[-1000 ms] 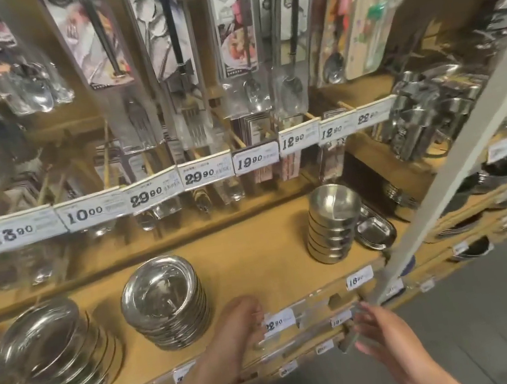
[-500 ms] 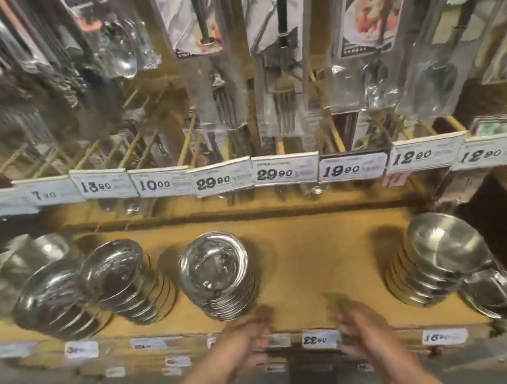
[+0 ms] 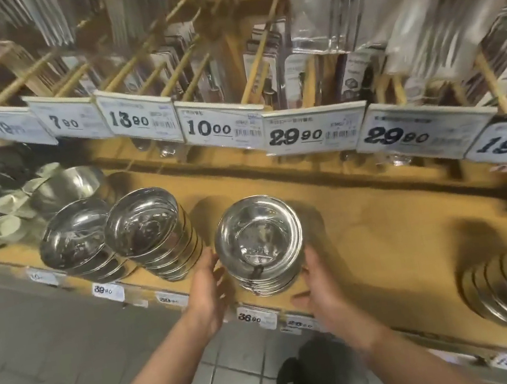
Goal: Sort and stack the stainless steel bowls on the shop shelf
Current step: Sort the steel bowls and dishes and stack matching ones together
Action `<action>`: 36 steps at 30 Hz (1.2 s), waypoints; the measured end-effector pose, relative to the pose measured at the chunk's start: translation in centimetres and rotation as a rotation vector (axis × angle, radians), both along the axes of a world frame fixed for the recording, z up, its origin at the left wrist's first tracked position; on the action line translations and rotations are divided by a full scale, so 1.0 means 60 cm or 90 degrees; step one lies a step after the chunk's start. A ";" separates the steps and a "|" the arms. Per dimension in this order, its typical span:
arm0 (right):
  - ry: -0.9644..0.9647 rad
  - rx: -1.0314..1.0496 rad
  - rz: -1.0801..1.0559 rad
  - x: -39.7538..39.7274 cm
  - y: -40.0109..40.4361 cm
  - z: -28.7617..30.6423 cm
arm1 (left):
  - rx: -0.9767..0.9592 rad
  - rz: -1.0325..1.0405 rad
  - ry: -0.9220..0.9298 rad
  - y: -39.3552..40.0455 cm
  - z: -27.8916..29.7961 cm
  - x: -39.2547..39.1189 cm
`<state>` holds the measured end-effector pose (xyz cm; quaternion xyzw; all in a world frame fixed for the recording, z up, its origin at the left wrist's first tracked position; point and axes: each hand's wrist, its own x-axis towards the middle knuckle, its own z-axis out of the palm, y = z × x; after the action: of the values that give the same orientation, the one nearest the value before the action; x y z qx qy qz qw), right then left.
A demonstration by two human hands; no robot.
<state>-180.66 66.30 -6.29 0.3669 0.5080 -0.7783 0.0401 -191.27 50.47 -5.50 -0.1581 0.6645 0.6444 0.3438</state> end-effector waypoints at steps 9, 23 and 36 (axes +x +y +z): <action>0.014 -0.050 -0.124 0.005 0.008 -0.009 | -0.007 -0.160 -0.004 0.047 -0.018 -0.030; 0.043 0.013 -0.362 0.146 0.238 -0.009 | 0.036 -0.434 0.031 0.376 0.003 0.059; 0.029 -0.028 -0.424 0.167 0.215 -0.001 | 0.058 -0.391 -0.017 0.383 0.014 0.073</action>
<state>-170.61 79.19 -6.36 0.4941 0.3441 -0.7673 -0.2205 -186.88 73.45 -4.66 0.0573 0.6474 0.5371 0.5377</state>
